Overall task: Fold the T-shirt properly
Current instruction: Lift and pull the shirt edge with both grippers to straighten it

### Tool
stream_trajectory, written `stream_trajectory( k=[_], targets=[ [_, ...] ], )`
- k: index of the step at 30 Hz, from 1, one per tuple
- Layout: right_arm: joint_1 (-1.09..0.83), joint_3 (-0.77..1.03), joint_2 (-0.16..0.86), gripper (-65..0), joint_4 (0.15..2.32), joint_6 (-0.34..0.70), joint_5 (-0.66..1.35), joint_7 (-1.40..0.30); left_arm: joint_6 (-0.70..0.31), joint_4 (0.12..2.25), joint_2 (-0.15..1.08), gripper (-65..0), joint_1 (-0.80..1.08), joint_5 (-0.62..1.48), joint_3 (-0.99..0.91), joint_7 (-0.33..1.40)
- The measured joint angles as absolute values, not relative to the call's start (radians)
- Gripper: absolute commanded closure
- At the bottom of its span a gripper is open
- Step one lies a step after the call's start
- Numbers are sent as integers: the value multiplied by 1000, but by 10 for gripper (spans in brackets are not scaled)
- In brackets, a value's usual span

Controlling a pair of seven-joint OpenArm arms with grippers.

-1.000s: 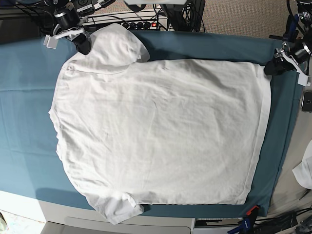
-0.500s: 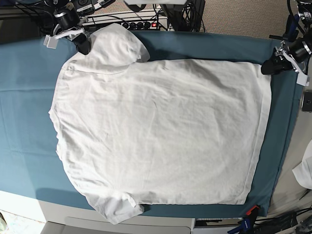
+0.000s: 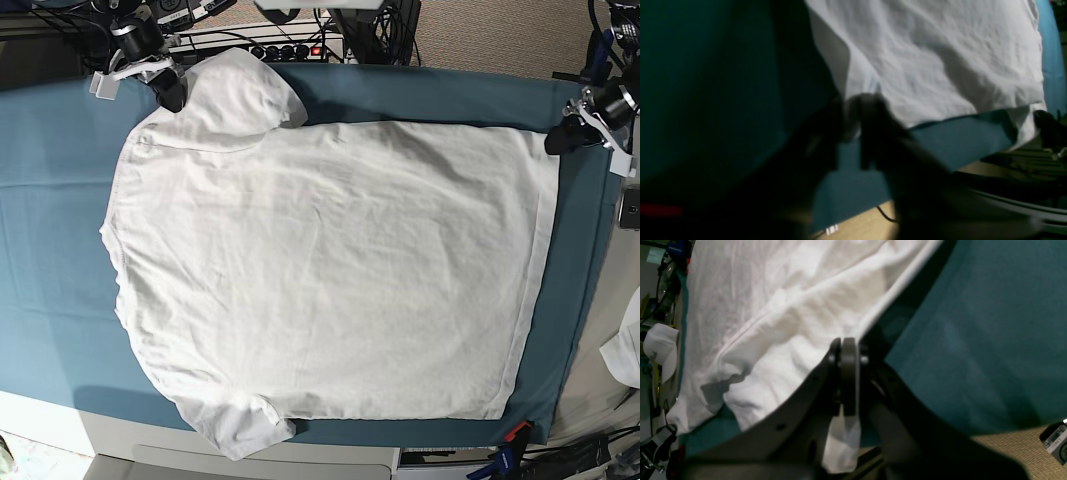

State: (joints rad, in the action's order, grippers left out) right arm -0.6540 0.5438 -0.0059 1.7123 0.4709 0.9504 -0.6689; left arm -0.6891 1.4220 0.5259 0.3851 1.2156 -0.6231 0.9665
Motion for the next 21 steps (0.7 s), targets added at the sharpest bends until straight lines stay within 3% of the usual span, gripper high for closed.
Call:
stream_trajectory(
  k=[7, 21],
  targets=[
    [-654, 544, -6, 0, 1712, 568, 934, -683, -689, 1422, 526, 0, 387, 1214, -623, 964],
    [-715, 547, -5, 0, 1715, 578, 952, -696, -701, 1431, 530, 0, 457, 1224, -625, 941]
  ],
)
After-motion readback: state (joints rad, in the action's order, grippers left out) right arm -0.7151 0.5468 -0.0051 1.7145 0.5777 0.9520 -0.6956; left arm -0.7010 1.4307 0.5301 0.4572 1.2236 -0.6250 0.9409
